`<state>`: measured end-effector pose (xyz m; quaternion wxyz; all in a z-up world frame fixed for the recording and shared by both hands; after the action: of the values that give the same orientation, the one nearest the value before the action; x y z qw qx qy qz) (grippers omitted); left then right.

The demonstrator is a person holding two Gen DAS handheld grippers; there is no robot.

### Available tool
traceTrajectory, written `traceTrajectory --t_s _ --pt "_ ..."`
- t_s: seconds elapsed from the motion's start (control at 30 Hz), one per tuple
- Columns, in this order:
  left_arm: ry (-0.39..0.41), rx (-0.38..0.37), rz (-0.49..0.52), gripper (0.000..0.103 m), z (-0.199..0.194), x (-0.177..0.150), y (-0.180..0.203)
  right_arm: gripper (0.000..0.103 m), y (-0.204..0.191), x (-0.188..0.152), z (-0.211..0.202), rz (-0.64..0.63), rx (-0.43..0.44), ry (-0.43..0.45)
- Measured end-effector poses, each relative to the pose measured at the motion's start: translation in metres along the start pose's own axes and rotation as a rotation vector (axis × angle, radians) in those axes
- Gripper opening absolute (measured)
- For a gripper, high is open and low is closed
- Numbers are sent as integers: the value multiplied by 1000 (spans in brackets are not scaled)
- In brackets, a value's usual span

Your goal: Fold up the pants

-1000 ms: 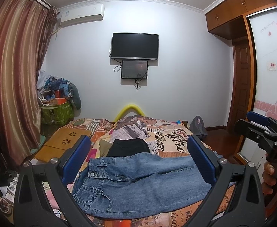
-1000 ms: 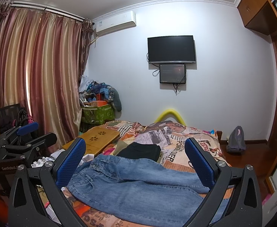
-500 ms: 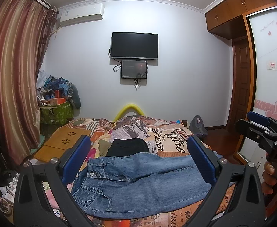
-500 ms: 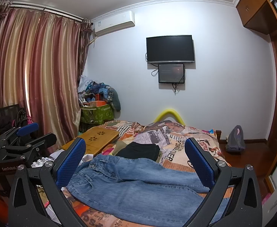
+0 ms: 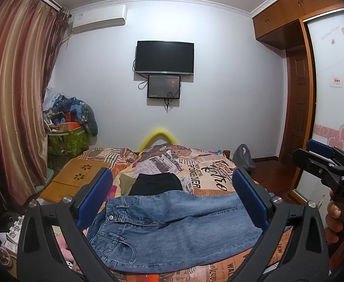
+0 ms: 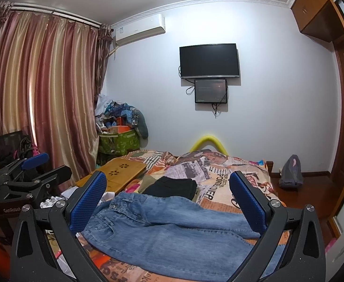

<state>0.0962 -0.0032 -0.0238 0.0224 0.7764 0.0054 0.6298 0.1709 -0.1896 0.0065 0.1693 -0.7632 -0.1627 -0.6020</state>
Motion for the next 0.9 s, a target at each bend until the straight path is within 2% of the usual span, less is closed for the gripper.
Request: traceTrajectory --t_s 0.57,0.73,0.9 --pt "-9 -2 4 103 16 0 -2 103 4 -4 9 6 -11 -24" --pt "-30 29 22 103 39 -1 -15 103 17 -11 23 4 -27 -49" --pt "-87 72 14 103 83 -3 -45 103 59 -24 52 -1 -93 -106"
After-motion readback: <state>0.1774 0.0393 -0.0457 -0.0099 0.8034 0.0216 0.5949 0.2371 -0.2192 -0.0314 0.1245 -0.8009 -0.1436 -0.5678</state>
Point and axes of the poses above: each gripper's, at about its wrist camera, not at the fingertips, and z roughly the way its jaws point, y to its right, x to its top, the point moved 9 cm from there along z, roughly the way its jaws point
